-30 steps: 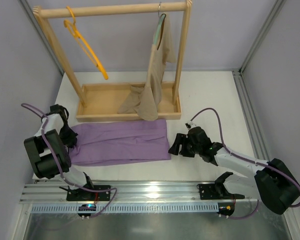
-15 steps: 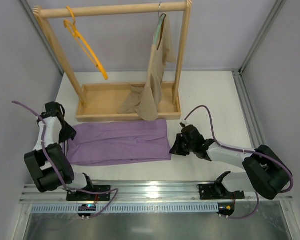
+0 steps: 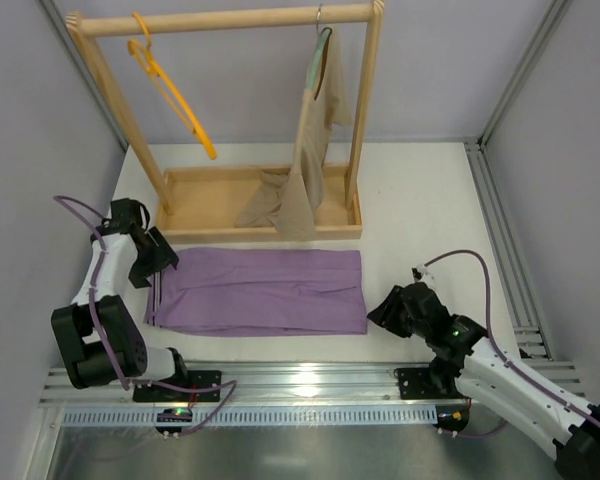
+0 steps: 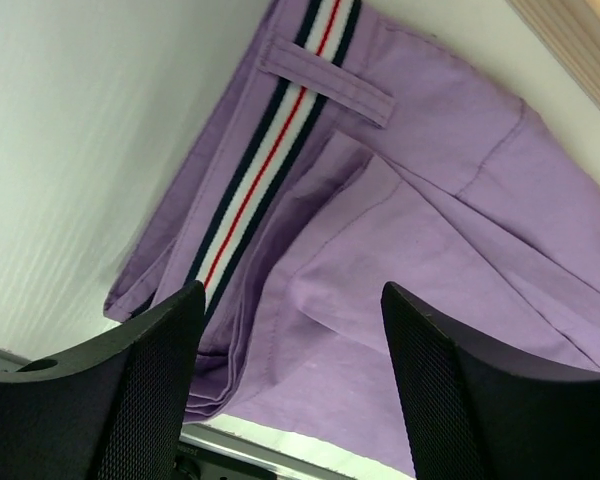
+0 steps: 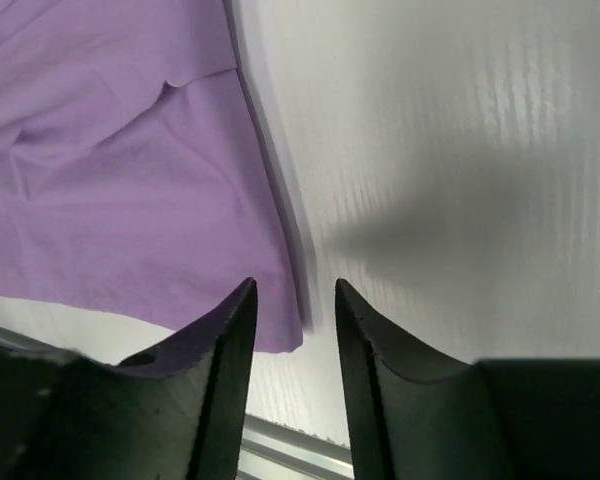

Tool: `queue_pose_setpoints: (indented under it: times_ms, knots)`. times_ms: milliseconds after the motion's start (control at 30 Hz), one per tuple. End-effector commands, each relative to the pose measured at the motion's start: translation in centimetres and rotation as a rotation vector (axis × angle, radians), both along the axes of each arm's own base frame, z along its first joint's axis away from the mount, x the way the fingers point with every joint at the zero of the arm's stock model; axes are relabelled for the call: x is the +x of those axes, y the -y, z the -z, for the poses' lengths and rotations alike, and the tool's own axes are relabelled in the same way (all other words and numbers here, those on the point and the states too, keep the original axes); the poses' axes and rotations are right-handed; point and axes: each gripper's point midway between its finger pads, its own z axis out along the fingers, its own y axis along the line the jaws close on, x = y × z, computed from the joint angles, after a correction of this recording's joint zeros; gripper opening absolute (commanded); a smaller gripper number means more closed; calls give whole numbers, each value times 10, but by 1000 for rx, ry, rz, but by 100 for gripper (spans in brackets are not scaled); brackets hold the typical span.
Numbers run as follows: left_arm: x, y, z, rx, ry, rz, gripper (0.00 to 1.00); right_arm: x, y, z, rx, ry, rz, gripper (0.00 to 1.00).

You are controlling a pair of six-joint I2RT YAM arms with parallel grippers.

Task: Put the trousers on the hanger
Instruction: Fold the trousers

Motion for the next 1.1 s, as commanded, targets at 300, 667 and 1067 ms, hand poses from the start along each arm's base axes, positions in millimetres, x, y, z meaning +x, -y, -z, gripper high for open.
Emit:
queue_pose_setpoints:
  times_ms: [300,667,1067]
  knots:
    - [-1,90,-89,89,376,284,70,62,-9,-64,-22,111,-102,57]
    - [-60,210,-89,-186,626,532,61,126,-17,-35,-47,104,-167,57]
    - [-104,391,-89,87,760,955,67,144,-3,-38,-8,132,-161,58]
